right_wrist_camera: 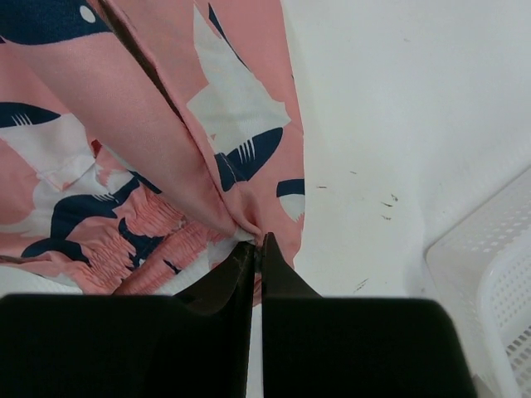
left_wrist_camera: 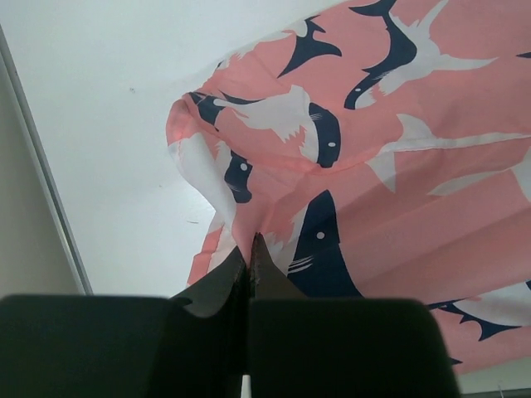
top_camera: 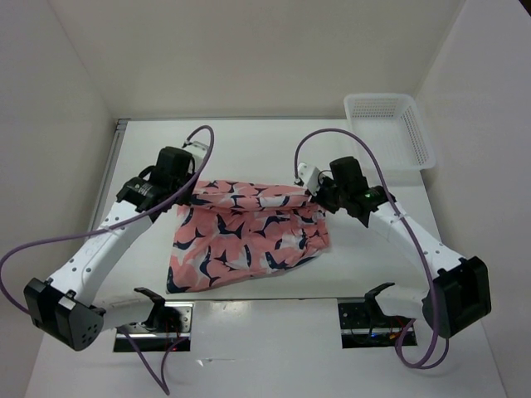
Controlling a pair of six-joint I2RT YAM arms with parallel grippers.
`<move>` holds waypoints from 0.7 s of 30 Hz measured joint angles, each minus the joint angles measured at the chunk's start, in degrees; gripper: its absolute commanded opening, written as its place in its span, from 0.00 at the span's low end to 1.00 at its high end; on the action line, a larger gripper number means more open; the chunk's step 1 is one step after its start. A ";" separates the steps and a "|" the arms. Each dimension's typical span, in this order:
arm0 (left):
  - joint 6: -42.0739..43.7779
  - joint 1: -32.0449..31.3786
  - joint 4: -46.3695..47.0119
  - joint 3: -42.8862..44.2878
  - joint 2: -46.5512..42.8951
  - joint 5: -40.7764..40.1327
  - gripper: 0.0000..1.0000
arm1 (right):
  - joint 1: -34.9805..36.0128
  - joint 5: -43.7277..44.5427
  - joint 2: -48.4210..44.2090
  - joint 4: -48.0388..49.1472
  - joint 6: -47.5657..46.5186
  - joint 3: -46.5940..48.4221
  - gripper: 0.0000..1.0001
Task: Fold and stack the shorts
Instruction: Fold the shorts
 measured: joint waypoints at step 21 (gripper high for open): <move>0.11 -3.72 -21.22 -10.47 8.13 21.88 0.37 | 20.76 -0.17 -2.95 -11.67 -16.79 -5.79 0.35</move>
